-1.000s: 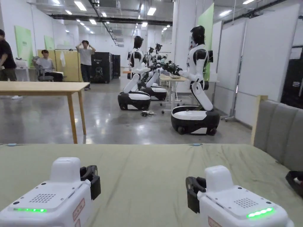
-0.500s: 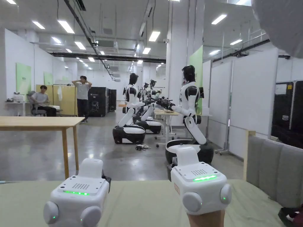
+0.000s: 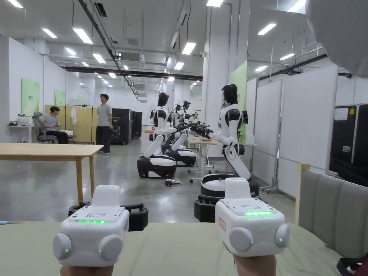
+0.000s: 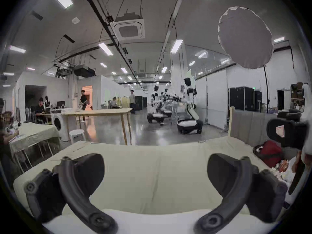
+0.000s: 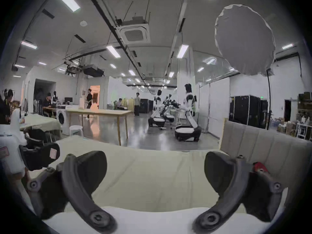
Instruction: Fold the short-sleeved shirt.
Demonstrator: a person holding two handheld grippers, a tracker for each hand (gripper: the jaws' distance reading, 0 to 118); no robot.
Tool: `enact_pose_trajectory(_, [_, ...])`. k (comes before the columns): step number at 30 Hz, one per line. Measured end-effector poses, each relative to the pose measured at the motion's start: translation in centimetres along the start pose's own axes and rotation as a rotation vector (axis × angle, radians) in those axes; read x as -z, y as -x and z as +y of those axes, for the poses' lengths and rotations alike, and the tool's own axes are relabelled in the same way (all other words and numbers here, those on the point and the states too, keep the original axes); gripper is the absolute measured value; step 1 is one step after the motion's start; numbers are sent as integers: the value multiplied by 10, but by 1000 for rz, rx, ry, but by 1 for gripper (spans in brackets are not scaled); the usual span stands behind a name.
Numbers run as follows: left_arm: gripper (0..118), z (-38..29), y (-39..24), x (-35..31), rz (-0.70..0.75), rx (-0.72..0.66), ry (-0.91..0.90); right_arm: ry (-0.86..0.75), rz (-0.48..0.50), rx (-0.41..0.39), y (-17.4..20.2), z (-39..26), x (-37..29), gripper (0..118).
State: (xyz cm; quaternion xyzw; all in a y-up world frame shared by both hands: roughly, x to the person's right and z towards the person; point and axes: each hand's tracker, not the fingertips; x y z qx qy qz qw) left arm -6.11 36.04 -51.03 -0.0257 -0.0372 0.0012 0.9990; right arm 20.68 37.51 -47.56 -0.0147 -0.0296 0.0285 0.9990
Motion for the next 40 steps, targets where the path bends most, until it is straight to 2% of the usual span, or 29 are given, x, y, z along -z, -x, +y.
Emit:
enact_pose_trajectory(3, [118, 2, 3, -3, -4, 18, 11, -5, 34, -2, -3, 0, -10, 118])
enact_pose_trajectory(8, [118, 7, 5, -7, 0, 38, 7, -4, -61, -25, 5, 9, -14, 118])
enact_pose_trajectory(13, [118, 7, 4, -9, 4, 42, 8, -36, -54, -11, 3, 7, -19, 118])
enact_pose_trajectory(15, [118, 7, 2, -7, -1, 54, 16, -30, -29, -58, 1, 8, -19, 118])
enact_pose_trajectory(18, [118, 7, 1, -5, -2, 53, 18, -50, 17, -63, 1, 7, -23, 118])
enact_pose_trajectory(22, [118, 7, -2, -11, -9, 52, 30, -18, -44, -36, 4, 14, -27, 118])
enact_pose_trajectory(26, [118, 6, -4, -7, -11, 65, 25, -31, -50, -18, 0, 16, -33, 118])
enact_pose_trajectory(30, [118, 9, -4, -10, -13, 54, 23, -64, -194, -17, 4, 20, -36, 118])
enact_pose_trajectory(33, [118, 9, -4, -9, -11, 48, 19, 1, -145, -15, 0, 25, -35, 118])
enact_pose_trajectory(36, [118, 9, -4, -10, -12, 54, 18, -14, -149, 14, -1, 24, -34, 118])
enact_pose_trajectory(38, [118, 9, -5, -9, -11, 58, 19, -18, -158, 71, -3, 24, -34, 118])
enact_pose_trajectory(40, [118, 8, -5, -9, -8, 58, 20, 15, -109, 139, -8, 25, -33, 118])
